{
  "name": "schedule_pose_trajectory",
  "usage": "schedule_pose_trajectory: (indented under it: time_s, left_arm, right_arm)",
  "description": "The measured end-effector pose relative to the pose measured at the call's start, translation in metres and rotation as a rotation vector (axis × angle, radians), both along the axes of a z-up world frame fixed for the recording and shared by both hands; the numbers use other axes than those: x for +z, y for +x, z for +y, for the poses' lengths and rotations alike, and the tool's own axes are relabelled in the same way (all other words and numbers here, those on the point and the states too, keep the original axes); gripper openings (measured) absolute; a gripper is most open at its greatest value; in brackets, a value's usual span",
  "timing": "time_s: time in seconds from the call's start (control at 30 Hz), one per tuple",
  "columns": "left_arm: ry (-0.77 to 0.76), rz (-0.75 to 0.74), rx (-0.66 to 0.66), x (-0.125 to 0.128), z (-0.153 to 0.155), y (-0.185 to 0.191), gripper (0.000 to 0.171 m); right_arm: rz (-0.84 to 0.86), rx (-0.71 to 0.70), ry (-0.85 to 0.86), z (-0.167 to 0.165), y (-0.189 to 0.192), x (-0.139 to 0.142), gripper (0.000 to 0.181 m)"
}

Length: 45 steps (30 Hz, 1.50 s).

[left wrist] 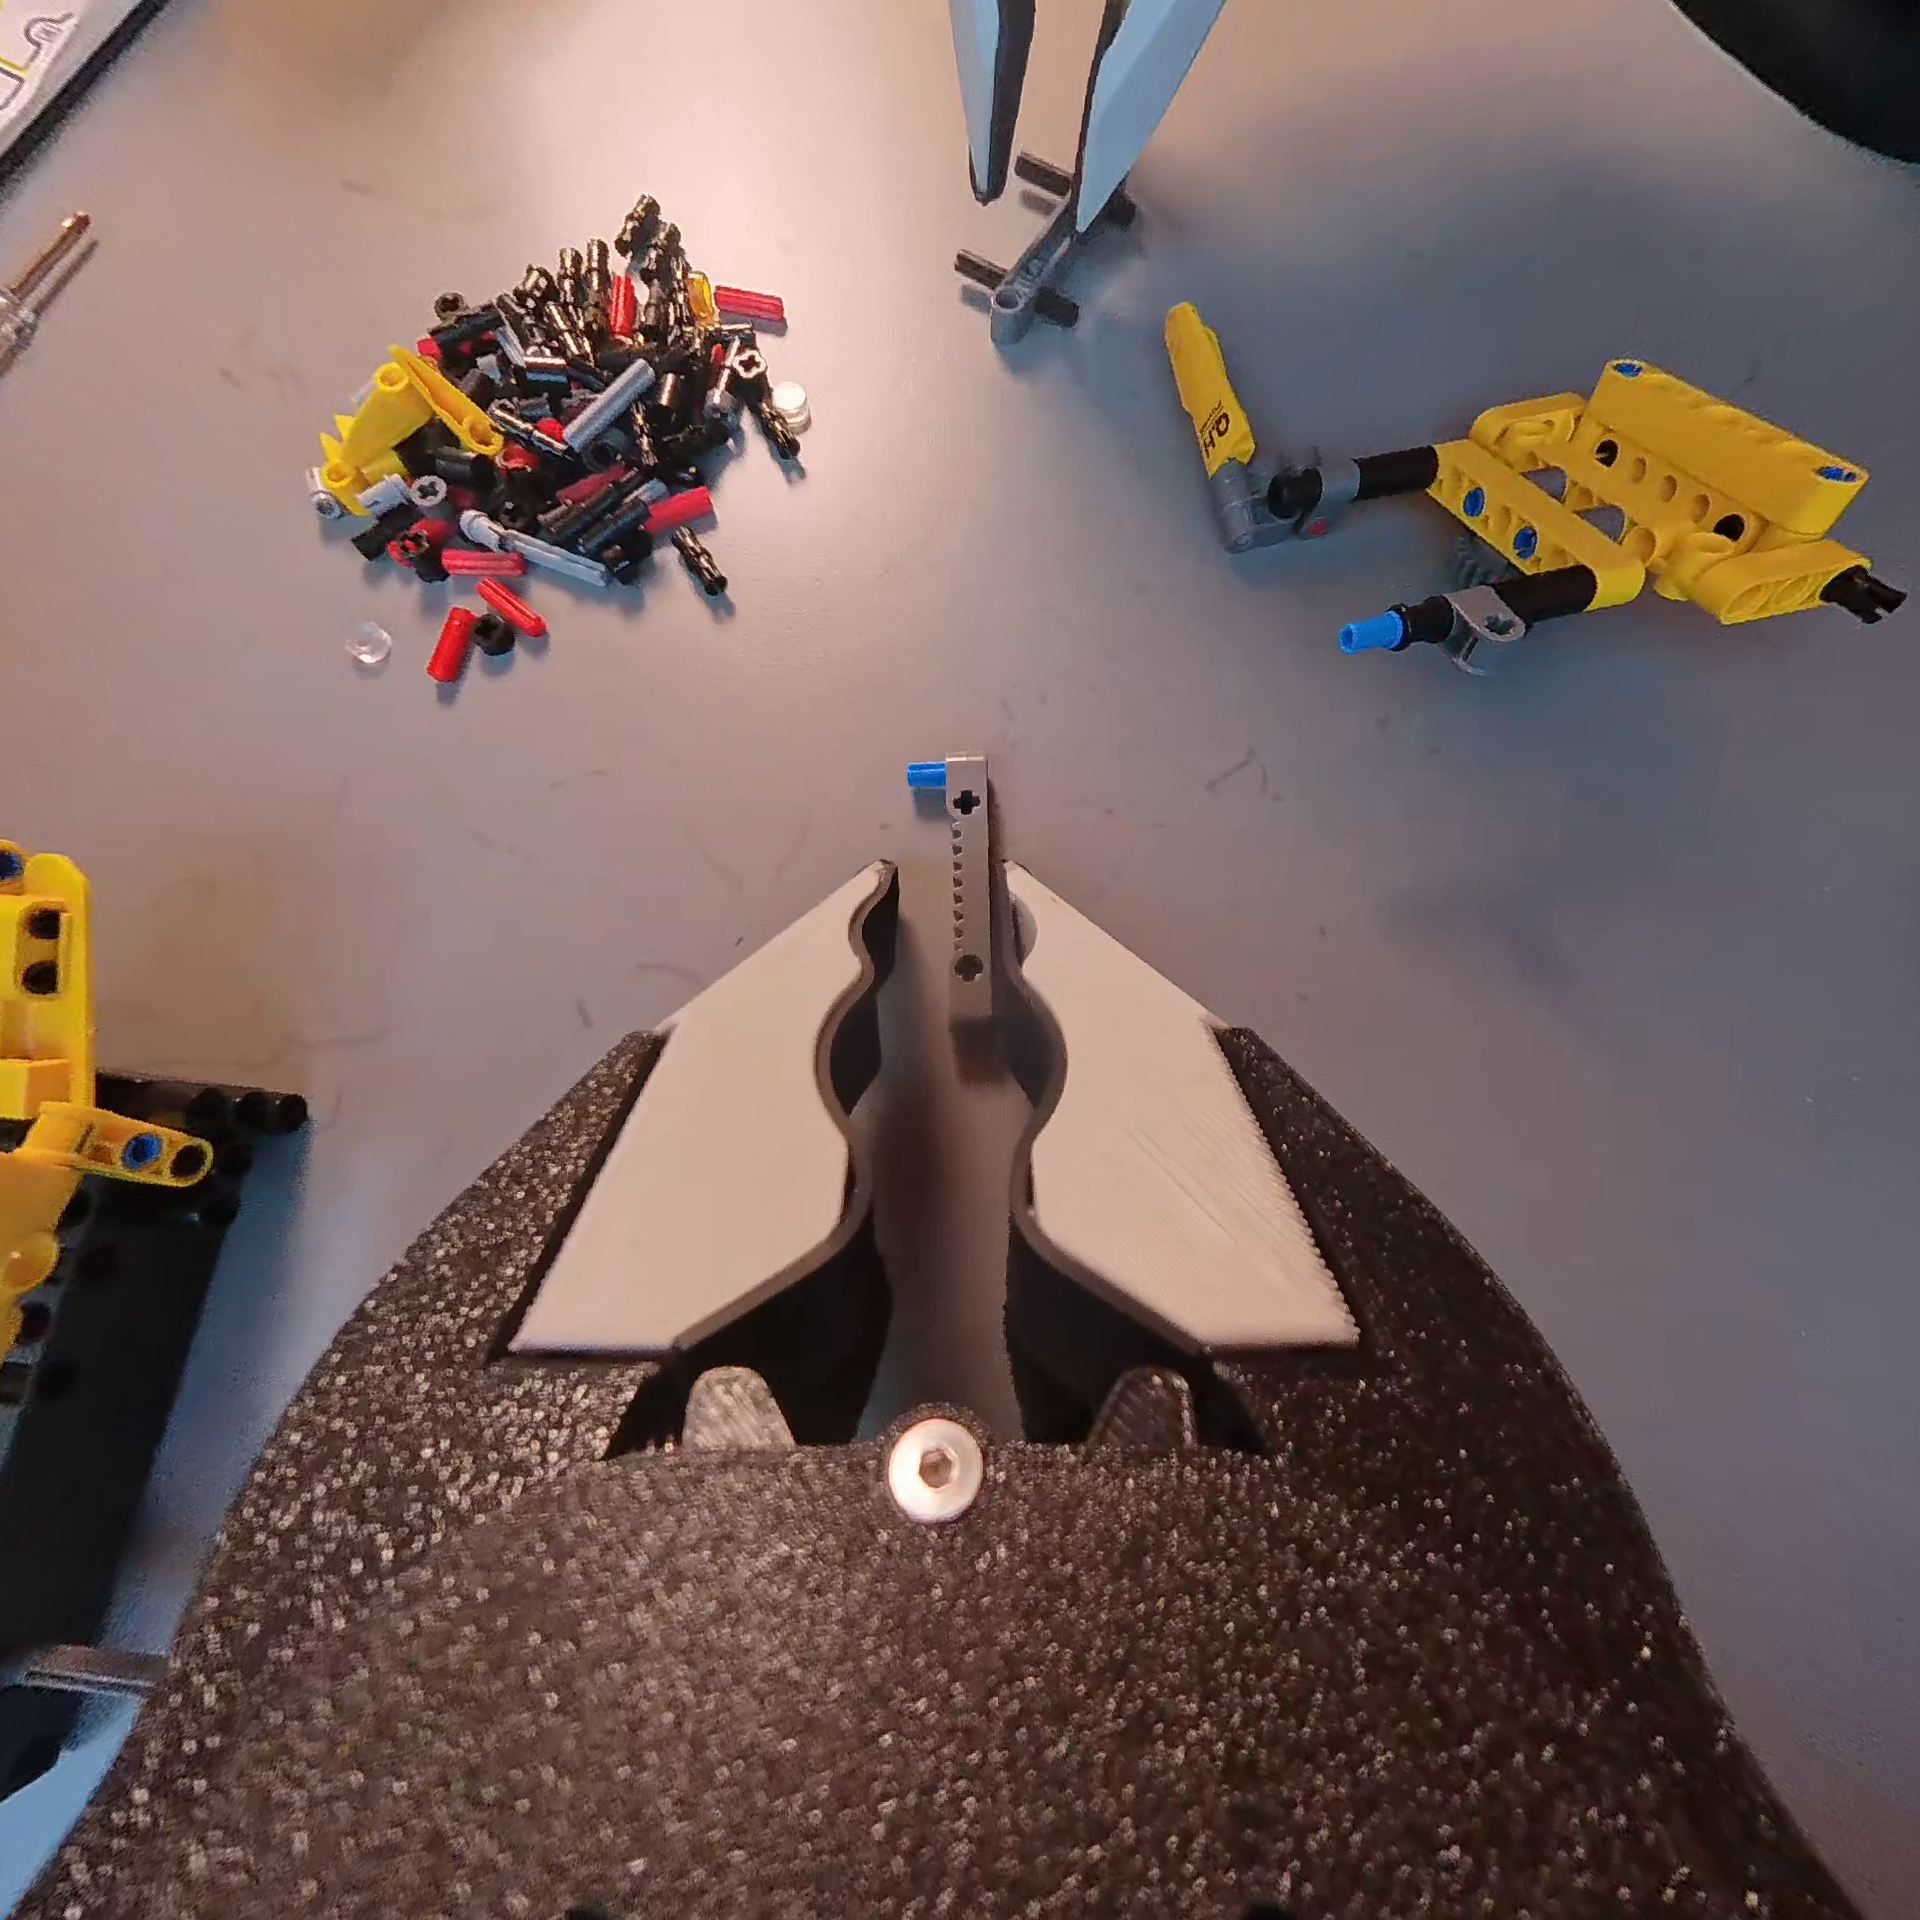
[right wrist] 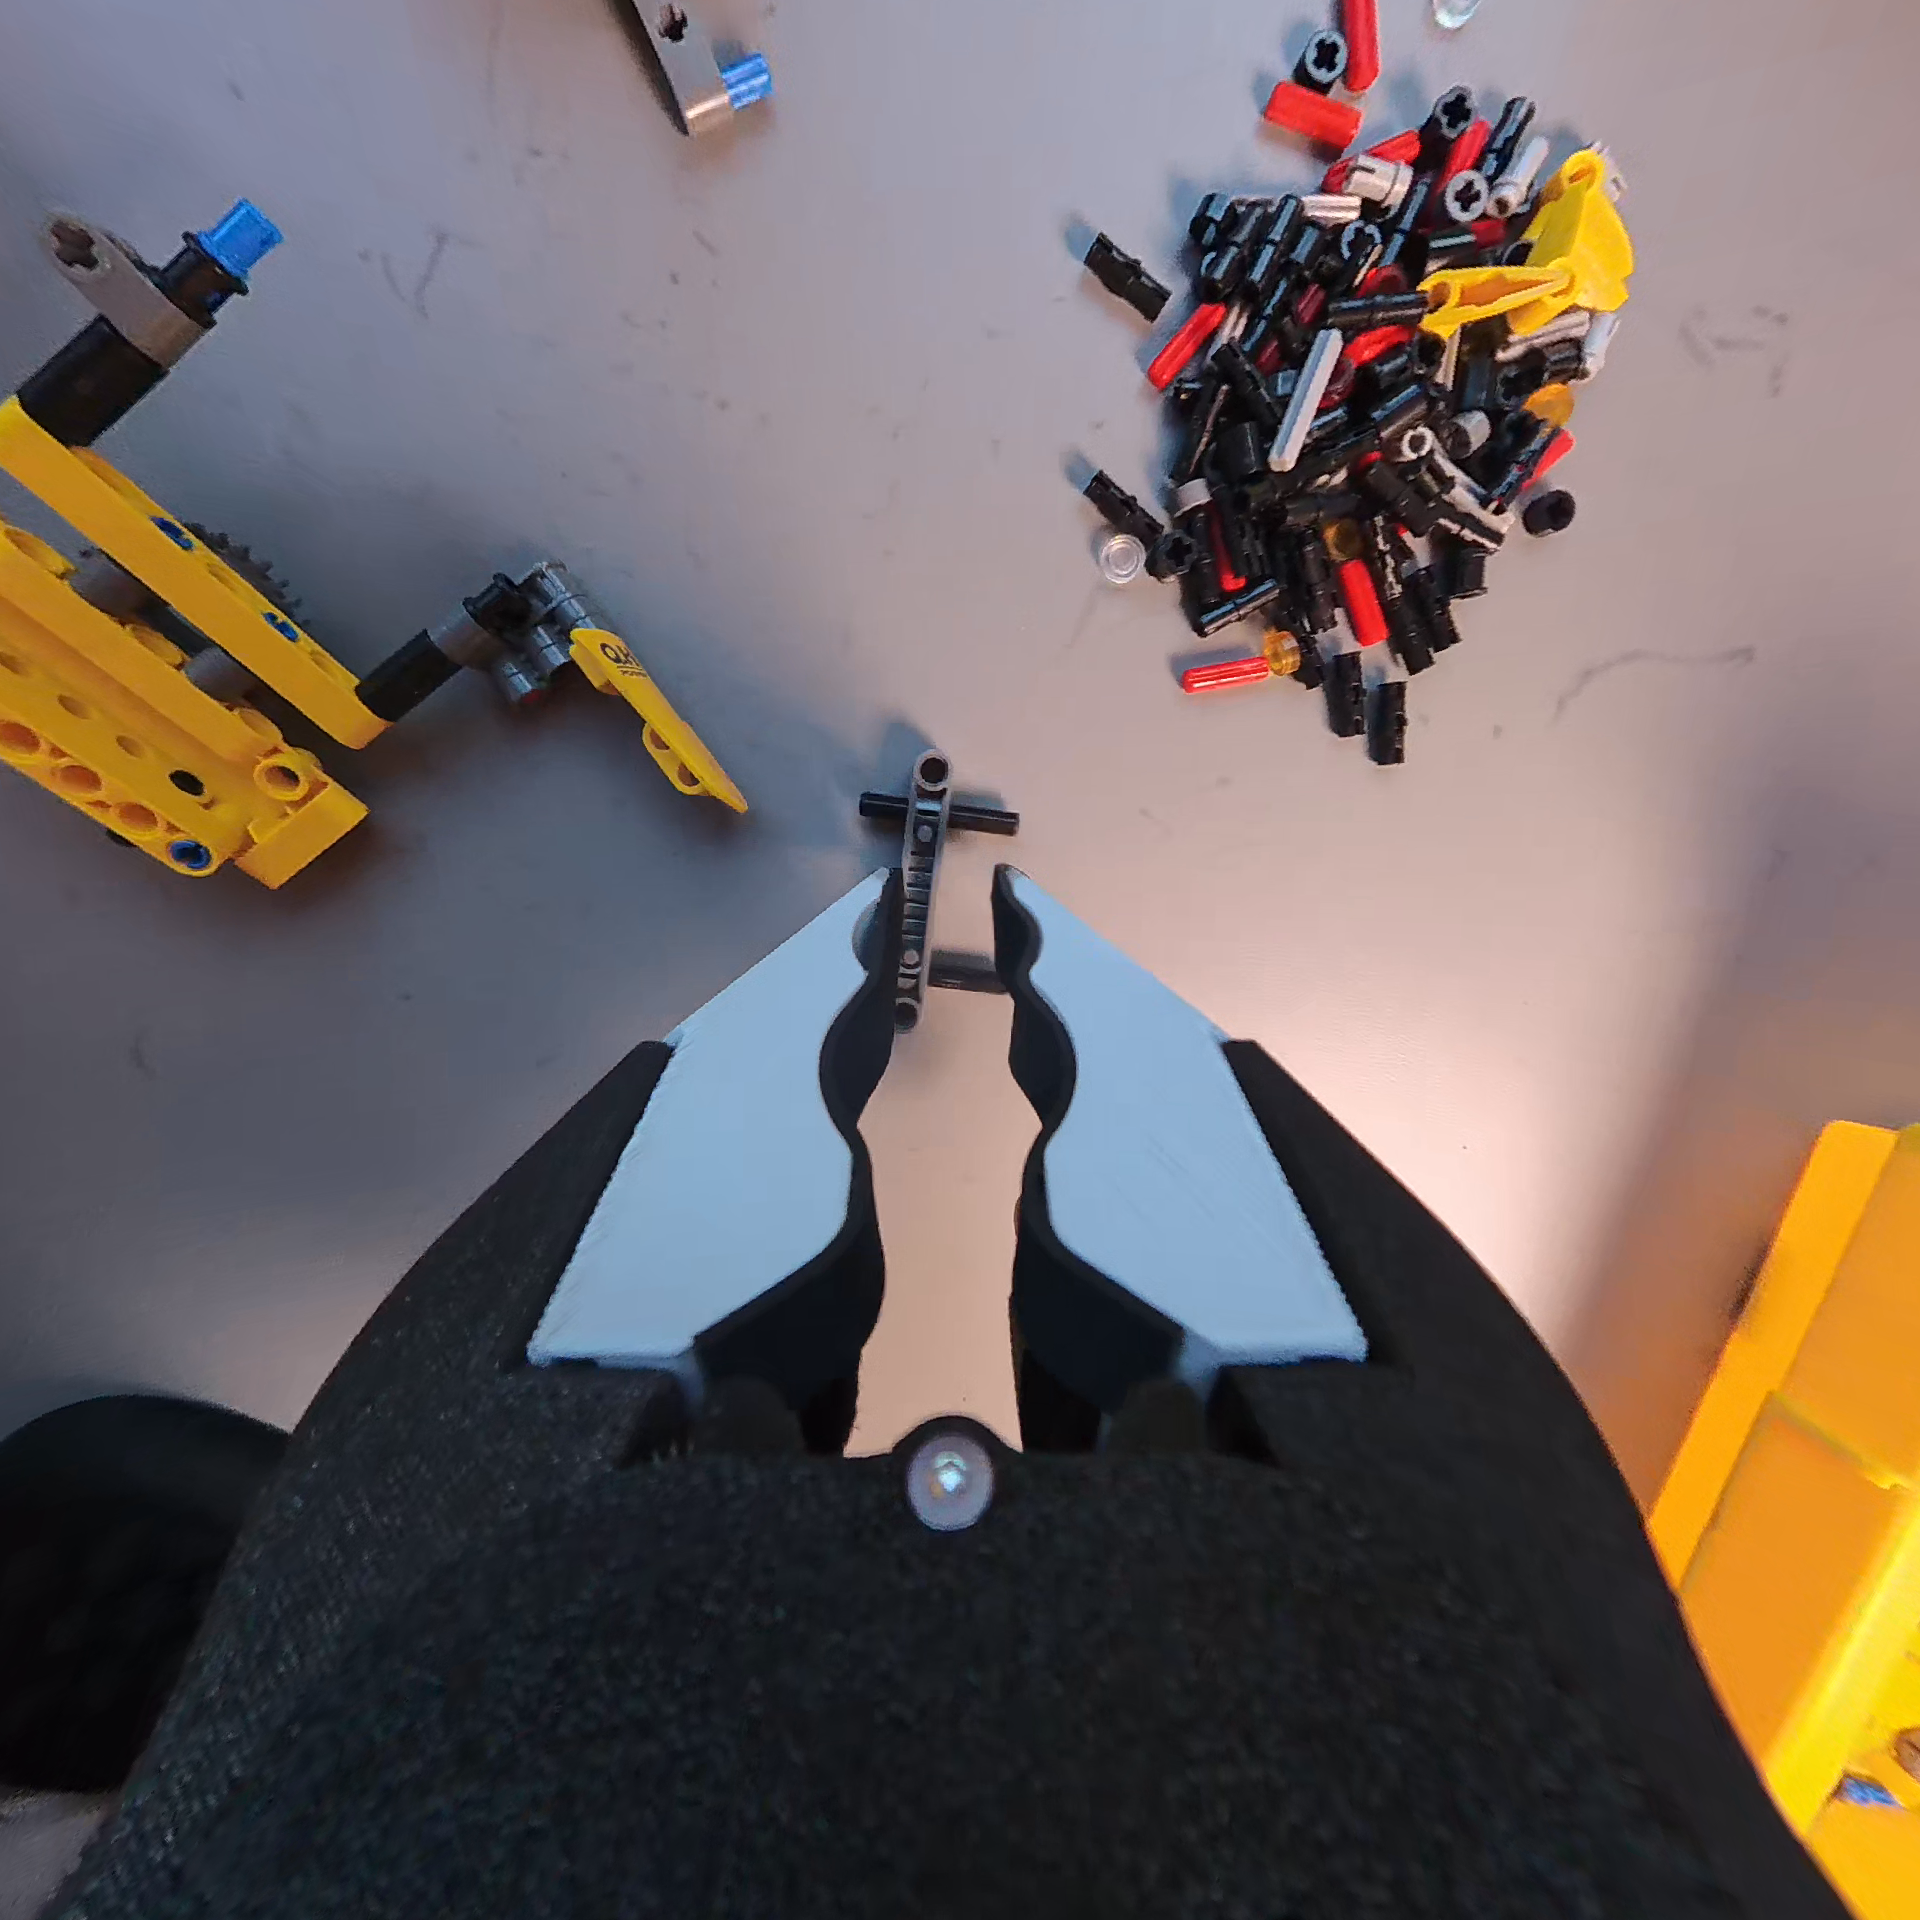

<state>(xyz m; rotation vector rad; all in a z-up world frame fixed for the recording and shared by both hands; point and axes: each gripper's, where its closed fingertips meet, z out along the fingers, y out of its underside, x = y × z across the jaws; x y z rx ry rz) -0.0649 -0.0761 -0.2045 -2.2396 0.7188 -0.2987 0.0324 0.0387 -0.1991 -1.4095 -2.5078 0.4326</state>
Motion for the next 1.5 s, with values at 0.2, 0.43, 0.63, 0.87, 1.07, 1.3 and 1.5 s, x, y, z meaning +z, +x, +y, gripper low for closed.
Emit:
schedule_pose_trajectory:
  time_s: [0.2,0.43,0.63,0.87,1.07,1.3,1.5]
  left_arm:
    - [0.082,-0.14,0.017,0.025,0.008,0.008,0.017]
    - [0.107,-0.656,0.067,0.08,0.029,0.039,0.029]
    - [0.098,-0.602,0.016,0.075,0.031,0.055,0.009]
    - [0.318,-0.217,-0.135,0.072,0.03,0.066,0.006]
    - [0.387,-0.074,-0.237,0.068,0.04,0.085,0.006]
    - [0.354,-0.089,-0.26,0.059,0.048,0.09,0.006]
    - [0.336,-0.114,-0.267,0.058,0.053,0.091,0.006]
  right_arm:
    - [0.015,0.06,-0.016,-0.01,0.001,-0.005,0.007]
    - [0.537,0.182,0.181,-0.048,-0.043,0.055,0.006]
    - [0.665,0.287,0.343,-0.076,-0.048,0.072,0.006]
    - [0.534,0.261,0.02,-0.085,-0.03,0.079,0.021]
    - [0.247,0.338,0.038,-0.072,-0.015,0.06,0.007]
    - [0.146,0.35,0.067,-0.065,-0.011,0.051,0.007]
    - [0.092,0.313,0.052,-0.059,-0.01,0.05,0.006]
